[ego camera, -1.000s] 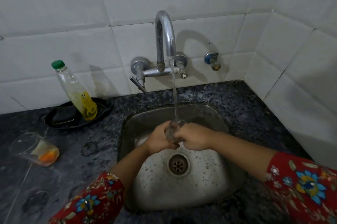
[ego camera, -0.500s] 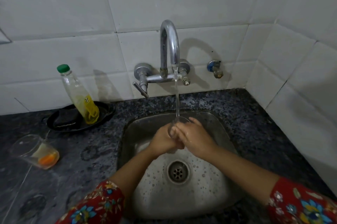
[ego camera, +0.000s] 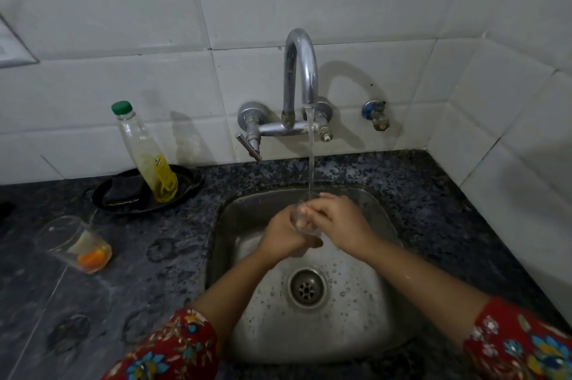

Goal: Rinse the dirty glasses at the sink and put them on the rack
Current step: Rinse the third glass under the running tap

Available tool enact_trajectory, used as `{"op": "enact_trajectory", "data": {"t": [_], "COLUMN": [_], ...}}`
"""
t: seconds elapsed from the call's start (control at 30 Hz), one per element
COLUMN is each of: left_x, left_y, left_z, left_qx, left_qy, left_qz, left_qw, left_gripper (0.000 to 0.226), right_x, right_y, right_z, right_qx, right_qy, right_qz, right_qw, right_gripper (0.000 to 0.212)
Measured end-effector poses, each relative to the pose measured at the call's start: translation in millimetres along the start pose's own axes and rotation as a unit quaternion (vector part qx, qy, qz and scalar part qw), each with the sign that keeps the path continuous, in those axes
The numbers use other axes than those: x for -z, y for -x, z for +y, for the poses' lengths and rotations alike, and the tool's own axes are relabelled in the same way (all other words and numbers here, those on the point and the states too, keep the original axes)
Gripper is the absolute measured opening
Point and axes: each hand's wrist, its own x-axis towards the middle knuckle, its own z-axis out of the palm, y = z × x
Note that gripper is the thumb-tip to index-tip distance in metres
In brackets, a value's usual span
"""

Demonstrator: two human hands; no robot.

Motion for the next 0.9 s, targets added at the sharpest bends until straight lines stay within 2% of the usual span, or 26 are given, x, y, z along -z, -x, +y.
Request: {"op": "enact_trajectory", "data": {"t": [0.07, 0.1, 0.13, 0.17, 0.23, 0.3, 0.33, 0.37, 0.43, 0.5, 0.53, 0.57, 0.6, 0.67, 0.7, 0.73, 0.77, 0.83, 0.9], "left_x": [18.1, 22.6, 22.4, 16.8, -3.1, -16.9, -18.3, -15.6, 0.3, 15.2, 18.1, 15.1, 8.1, -10.7, -18.2, -19.5, -14.0, 10.0, 29.8], "left_y": [0.1, 1.6, 2.2, 3.6, 8.0, 11.4, 10.7, 8.3, 0.6, -2.5, -3.2, -4.4, -2.6, 1.3, 4.2, 3.8, 3.1, 0.4, -0.7], "left_z": [0.2, 0.1, -0.2, 1.4, 7.2, 5.8, 3.1, 1.2, 1.3, 4.3, 4.2, 1.6, 2.0, -0.9, -1.8, -3.4, -1.8, 1.6, 5.3], "left_qx": [-0.041, -0.055, -0.057, -0.053, -0.005, 0.027, 0.010, -0.008, -0.017, -0.018, -0.017, -0.014, -0.005, 0.008, -0.005, -0.027, -0.041, -0.059, -0.070], "left_qy": [0.089, 0.118, 0.125, 0.121, 0.045, -0.072, -0.096, -0.092, -0.021, 0.050, 0.072, 0.078, 0.063, -0.021, -0.061, -0.079, -0.064, 0.025, 0.112], "left_qz": [-0.153, -0.198, -0.209, -0.190, -0.061, 0.066, 0.082, 0.064, -0.039, -0.151, -0.176, -0.165, -0.118, 0.022, 0.071, 0.087, 0.066, -0.073, -0.207], "left_qw": [0.983, 0.972, 0.968, 0.973, 0.997, 0.995, 0.992, 0.994, 0.999, 0.987, 0.982, 0.983, 0.991, 1.000, 0.996, 0.993, 0.995, 0.995, 0.969], "left_gripper": [0.052, 0.049, 0.045, 0.044, 0.048, 0.053, 0.054, 0.056, 0.060, 0.050, 0.046, 0.045, 0.049, 0.054, 0.053, 0.054, 0.055, 0.055, 0.038], "right_x": [6.2, 7.6, 5.8, 2.8, -3.8, -7.5, -7.9, -7.6, -3.9, 0.3, 2.1, 0.3, -3.1, -10.9, -12.8, -12.7, -11.0, -4.9, -0.6], "right_y": [5.8, 8.5, 9.8, 9.7, 5.4, 1.5, 1.4, 2.1, 6.7, 10.7, 11.7, 11.0, 8.6, 1.9, 1.1, 1.6, 2.8, 8.0, 11.9], "right_z": [6.0, 7.3, 8.3, 8.9, 5.5, 1.0, 1.7, 3.9, 9.7, 11.9, 10.5, 9.7, 7.9, 4.1, 2.0, 1.3, 1.4, 7.4, 9.1], "right_qx": [0.032, 0.037, 0.040, 0.037, -0.022, -0.096, -0.104, -0.090, -0.044, 0.008, 0.025, 0.028, 0.012, -0.069, -0.092, -0.090, -0.071, -0.025, 0.008], "right_qy": [-0.039, -0.040, -0.026, 0.000, 0.042, 0.019, -0.002, -0.014, -0.028, -0.042, -0.047, -0.031, 0.002, 0.052, 0.045, 0.022, -0.014, -0.098, -0.138], "right_qz": [-0.045, -0.056, -0.050, -0.034, 0.006, 0.019, 0.021, 0.018, 0.001, -0.003, 0.000, 0.000, -0.007, -0.013, -0.004, 0.012, 0.025, 0.022, 0.016], "right_qw": [0.998, 0.997, 0.998, 0.999, 0.999, 0.995, 0.994, 0.996, 0.999, 0.999, 0.999, 0.999, 1.000, 0.996, 0.995, 0.996, 0.997, 0.995, 0.990], "right_gripper": [0.020, 0.021, 0.024, 0.027, 0.028, 0.029, 0.029, 0.029, 0.026, 0.024, 0.024, 0.024, 0.024, 0.027, 0.028, 0.028, 0.028, 0.028, 0.030]}}
